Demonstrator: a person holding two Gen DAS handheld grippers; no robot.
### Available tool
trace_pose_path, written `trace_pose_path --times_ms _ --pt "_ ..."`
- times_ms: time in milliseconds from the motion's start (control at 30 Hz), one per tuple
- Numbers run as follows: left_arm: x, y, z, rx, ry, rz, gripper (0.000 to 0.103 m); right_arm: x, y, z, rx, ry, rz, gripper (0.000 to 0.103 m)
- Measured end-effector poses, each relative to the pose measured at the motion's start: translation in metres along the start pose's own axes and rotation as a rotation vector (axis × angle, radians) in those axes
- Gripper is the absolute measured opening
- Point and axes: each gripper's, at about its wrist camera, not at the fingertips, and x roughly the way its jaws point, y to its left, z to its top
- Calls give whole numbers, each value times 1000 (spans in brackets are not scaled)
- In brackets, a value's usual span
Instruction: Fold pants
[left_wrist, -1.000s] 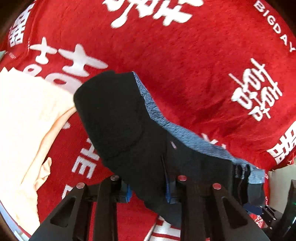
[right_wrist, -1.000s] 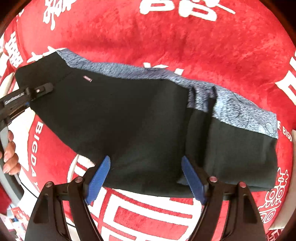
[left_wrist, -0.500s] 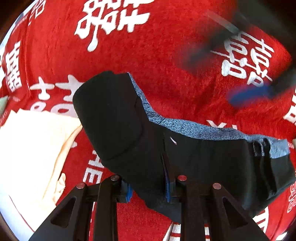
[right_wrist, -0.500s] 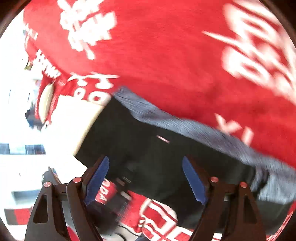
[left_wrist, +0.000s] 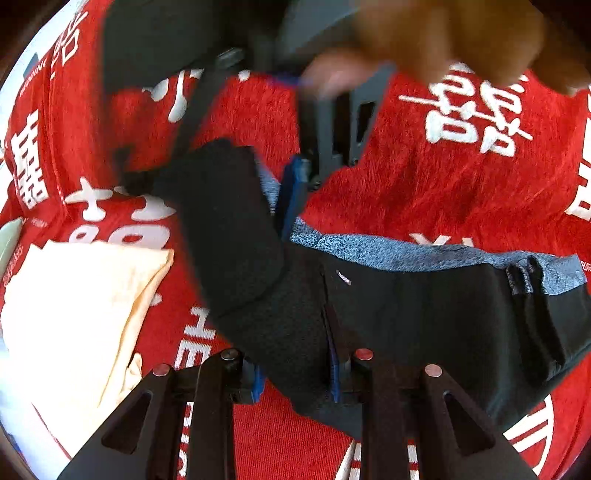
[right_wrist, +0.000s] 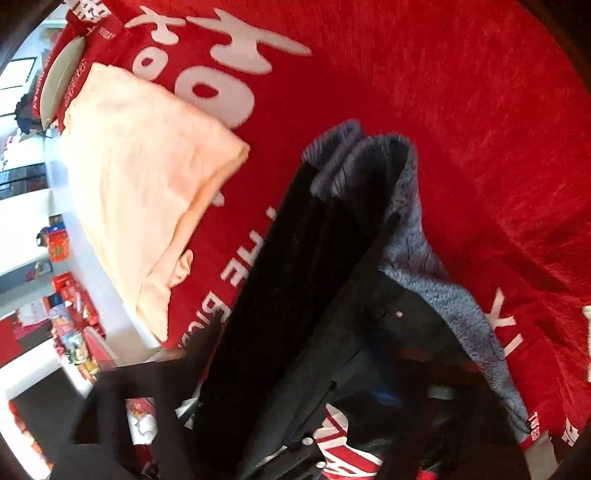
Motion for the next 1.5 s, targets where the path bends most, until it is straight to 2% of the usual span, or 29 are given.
trace_pose_path --times_ms 33,267,433,667,833,1033,1133,1267,1400,1500 --pt "0 1 0 -9 2 -9 27 -4 -5 -3 13 -16 19 18" --pt "-30 -14 14 -3 -49 -106 27 -50 -40 -55 26 -217 155 16" --pt "-58 -43 29 42 -89 -166 27 -90 -76 -103 67 -360 261 17" --pt "-97 -112 39 142 -119 -266 27 -127 -141 -197 168 -557 392 16" --pt "-113 -170 37 235 -118 -319 27 -141 -191 -268 253 -668 427 16" --pt "-121 -250 20 360 -94 -362 27 -138 -246 -337 360 -720 413 16" --pt "-118 -288 7 416 -72 -366 27 -127 -271 -363 407 -715 370 16" --pt "-98 -337 -20 481 -11 -362 27 -100 -301 -382 440 -683 268 16" --pt "-72 -366 -39 500 59 -340 27 -60 -331 -385 472 -618 152 17" --pt "-61 -374 -44 499 91 -324 27 -38 -347 -383 488 -593 132 20"
